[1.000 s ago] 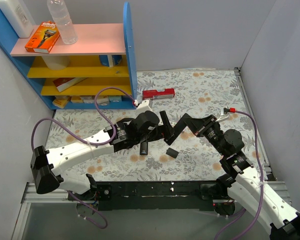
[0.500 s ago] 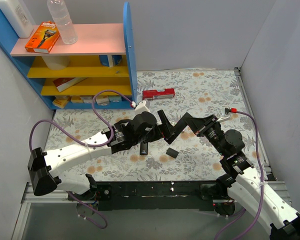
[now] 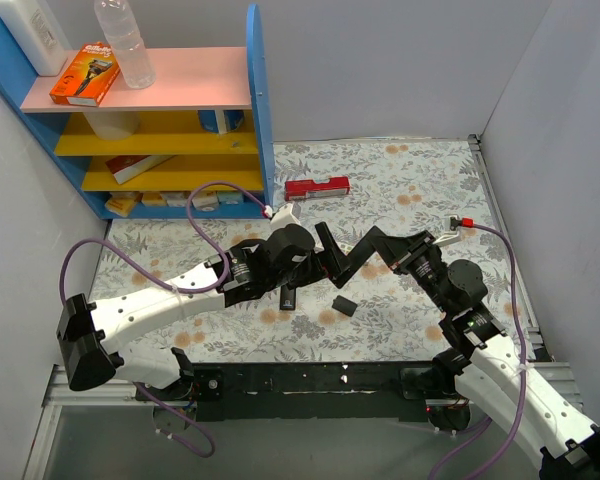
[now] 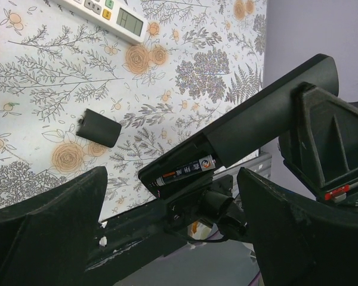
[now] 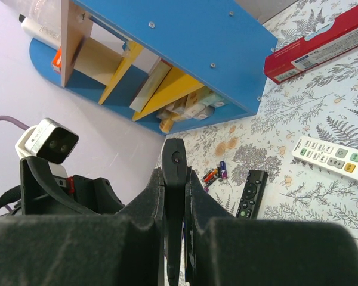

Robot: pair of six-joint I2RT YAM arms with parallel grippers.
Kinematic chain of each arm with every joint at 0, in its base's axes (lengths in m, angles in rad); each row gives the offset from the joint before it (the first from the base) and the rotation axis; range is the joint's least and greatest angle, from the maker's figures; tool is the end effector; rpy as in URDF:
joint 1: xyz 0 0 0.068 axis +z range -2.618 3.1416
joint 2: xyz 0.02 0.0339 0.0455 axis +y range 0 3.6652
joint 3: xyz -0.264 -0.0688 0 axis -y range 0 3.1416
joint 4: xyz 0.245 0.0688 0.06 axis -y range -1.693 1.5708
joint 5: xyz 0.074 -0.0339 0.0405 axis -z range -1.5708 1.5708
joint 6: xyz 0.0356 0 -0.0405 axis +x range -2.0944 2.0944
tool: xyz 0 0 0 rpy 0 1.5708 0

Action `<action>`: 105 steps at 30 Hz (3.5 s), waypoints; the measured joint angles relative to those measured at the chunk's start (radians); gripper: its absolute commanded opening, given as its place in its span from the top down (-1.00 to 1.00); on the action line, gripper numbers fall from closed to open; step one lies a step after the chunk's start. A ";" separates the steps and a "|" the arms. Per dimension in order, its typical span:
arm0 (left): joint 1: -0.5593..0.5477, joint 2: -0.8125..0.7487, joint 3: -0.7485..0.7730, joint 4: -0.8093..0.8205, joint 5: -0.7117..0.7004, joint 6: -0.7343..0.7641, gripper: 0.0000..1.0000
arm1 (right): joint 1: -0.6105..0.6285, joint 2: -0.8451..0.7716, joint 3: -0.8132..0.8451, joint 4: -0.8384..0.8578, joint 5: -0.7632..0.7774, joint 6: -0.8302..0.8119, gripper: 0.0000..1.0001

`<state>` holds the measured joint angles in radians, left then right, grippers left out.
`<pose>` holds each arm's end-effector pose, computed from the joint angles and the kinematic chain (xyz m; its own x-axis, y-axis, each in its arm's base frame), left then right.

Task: Load the batteries into the remote control
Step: Load the battery into the remote control.

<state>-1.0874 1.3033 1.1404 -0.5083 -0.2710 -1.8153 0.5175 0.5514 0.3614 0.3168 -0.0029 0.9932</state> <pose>0.1416 -0.2493 0.3202 -0.6632 -0.7479 0.0280 -0.4634 0.3810 -0.8001 0.1353 0.0772 0.2783 -0.3565 0.7610 -0.5419 -0.3636 0.4213 0.8309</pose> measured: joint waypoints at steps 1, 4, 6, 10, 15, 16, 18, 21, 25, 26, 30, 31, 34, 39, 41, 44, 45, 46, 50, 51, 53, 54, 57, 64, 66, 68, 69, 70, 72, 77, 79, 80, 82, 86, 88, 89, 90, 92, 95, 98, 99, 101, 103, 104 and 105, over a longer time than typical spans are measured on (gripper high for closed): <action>0.000 0.000 0.000 0.000 0.002 0.000 -0.78 | 0.000 0.000 0.000 0.000 0.002 0.000 0.97; 0.000 0.003 0.000 0.000 0.006 0.001 -0.76 | 0.000 0.000 0.000 0.000 0.006 0.000 0.97; 0.000 0.008 0.000 0.000 0.010 0.001 -0.75 | 0.000 0.000 0.000 0.000 0.008 0.000 0.97; 0.000 0.031 0.000 0.000 0.017 0.004 -0.75 | 0.000 0.004 0.000 0.001 0.008 0.002 0.97; 0.000 0.056 0.000 -0.008 0.020 0.005 -0.67 | 0.000 0.013 0.000 0.001 0.008 0.003 0.97; 0.000 0.057 0.000 -0.007 0.021 0.005 -0.65 | 0.000 0.013 0.000 0.001 0.008 0.003 0.97; 0.000 0.057 0.000 -0.007 0.020 0.005 -0.63 | 0.000 0.013 0.000 0.001 0.008 0.003 0.97; 0.000 0.057 0.000 -0.006 0.020 0.004 -0.62 | 0.000 0.013 -0.001 0.001 0.008 0.003 0.97; 0.000 0.056 0.000 0.000 0.018 0.003 -0.64 | 0.000 0.012 -0.005 0.005 0.008 0.003 0.97; 0.000 0.056 0.000 0.003 0.018 0.002 -0.67 | 0.000 0.012 -0.007 0.006 0.008 0.003 0.97; 0.000 0.043 -0.003 0.021 0.013 -0.003 -0.68 | 0.000 0.012 -0.013 0.008 0.008 0.004 0.97; 0.000 0.040 -0.004 0.023 0.011 -0.005 -0.68 | 0.000 0.012 -0.013 0.008 0.008 0.004 0.97; 0.000 0.030 -0.004 0.028 0.005 -0.011 -0.64 | 0.000 0.012 -0.013 0.009 0.008 0.004 0.97; 0.000 0.030 -0.004 0.027 0.002 -0.020 -0.54 | 0.000 0.010 -0.013 0.008 0.008 0.006 0.97; 0.000 0.031 -0.004 0.023 0.002 -0.024 -0.51 | 0.000 0.006 -0.013 0.008 0.008 0.007 0.97; 0.000 0.033 -0.004 0.015 0.002 -0.027 -0.48 | 0.000 -0.003 -0.013 0.008 0.008 0.007 0.97; 0.000 0.034 -0.004 0.013 0.002 -0.027 -0.48 | 0.000 -0.006 -0.013 0.008 0.008 0.007 0.97; 0.000 0.034 -0.004 0.012 0.003 -0.027 -0.47 | 0.000 -0.008 -0.013 0.008 0.008 0.007 0.97; 0.000 0.034 -0.004 0.011 0.003 -0.030 -0.38 | 0.000 -0.014 -0.013 0.008 0.008 0.008 0.97; 0.000 0.034 -0.004 0.010 0.003 -0.032 -0.35 | 0.000 -0.014 -0.013 0.008 0.008 0.010 0.97; 0.000 0.034 -0.004 0.011 0.003 -0.033 -0.29 | 0.000 -0.014 -0.013 0.008 0.008 0.011 0.97; 0.000 0.034 -0.004 0.011 0.003 -0.034 -0.27 | 0.000 -0.014 -0.013 0.008 0.008 0.011 0.97; 0.000 0.034 -0.004 0.013 0.003 -0.037 -0.14 | 0.001 -0.014 -0.013 0.007 0.007 0.011 0.97; 0.000 0.034 -0.004 0.017 0.000 -0.045 0.14 | 0.004 -0.014 -0.017 -0.003 0.002 0.011 0.97; 0.000 0.034 -0.004 0.018 -0.002 -0.045 0.15 | 0.005 -0.014 -0.018 -0.005 0.002 0.010 0.97; 0.000 0.034 -0.004 0.018 -0.002 -0.045 0.15 | 0.006 -0.014 -0.019 -0.007 0.002 0.010 0.97; 0.000 0.034 -0.004 0.018 -0.002 -0.044 0.15 | 0.006 -0.014 -0.019 -0.007 0.003 0.010 0.97; 0.000 0.035 -0.004 0.018 -0.003 -0.044 0.15 | 0.006 -0.014 -0.019 -0.007 0.002 0.011 0.97; 0.000 0.037 -0.003 0.019 -0.003 -0.042 0.15 | 0.006 -0.014 -0.021 -0.007 0.003 0.010 0.97; 0.000 0.057 0.000 0.018 0.000 -0.024 0.16 | 0.006 -0.014 -0.032 -0.008 0.004 0.011 0.97; 0.000 0.066 0.003 0.018 0.002 -0.016 0.16 | 0.006 -0.014 -0.032 -0.008 0.003 0.011 0.97; 0.000 0.070 0.006 0.018 0.003 -0.011 0.20 | 0.006 -0.014 -0.032 -0.007 0.003 0.013 0.97; 0.000 0.078 0.014 0.016 0.004 -0.005 0.23 | 0.006 -0.014 -0.032 -0.008 0.004 0.014 0.97; 0.000 0.085 0.021 0.015 0.009 0.005 0.28 | 0.006 -0.016 -0.032 -0.008 0.007 0.014 0.97; 0.000 0.087 0.024 0.015 0.010 0.007 0.32 | 0.006 -0.016 -0.032 -0.008 0.008 0.014 0.97; 0.000 0.088 0.027 0.014 0.010 0.009 0.33 | 0.006 -0.017 -0.032 -0.008 0.008 0.014 0.97; 0.000 0.089 0.028 0.014 0.010 0.009 0.33 | 0.006 -0.019 -0.032 -0.008 0.009 0.014 0.97; 0.000 0.090 0.032 0.011 0.010 0.008 0.36 | 0.007 -0.022 -0.032 -0.008 0.011 0.014 0.97; 0.000 0.090 0.034 0.008 0.008 0.004 0.42 | 0.007 -0.023 -0.032 -0.008 0.011 0.013 0.97; 0.000 0.090 0.034 0.003 0.005 -0.001 0.37 | 0.008 -0.023 -0.032 -0.011 0.011 0.013 0.97; 0.000 0.090 0.035 0.000 0.005 -0.003 0.32 | 0.008 -0.023 -0.032 -0.011 0.010 0.013 0.97; 0.000 0.090 0.039 -0.006 0.004 -0.004 0.22 | 0.008 -0.023 -0.032 -0.011 0.009 0.014 0.97; 0.000 0.091 0.039 -0.016 -0.002 -0.006 0.11 | 0.008 -0.023 -0.032 -0.010 0.008 0.014 0.97; 0.000 0.091 0.039 -0.021 -0.003 -0.008 -0.02 | 0.008 -0.023 -0.032 -0.011 0.008 0.014 0.97; 0.000 0.092 0.039 -0.024 -0.005 -0.008 -0.07 | 0.008 -0.023 -0.032 -0.011 0.009 0.013 0.97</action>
<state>-1.0874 1.3952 1.1797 -0.5320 -0.2756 -1.8229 0.5255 0.5289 0.3290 0.3061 0.0059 1.0065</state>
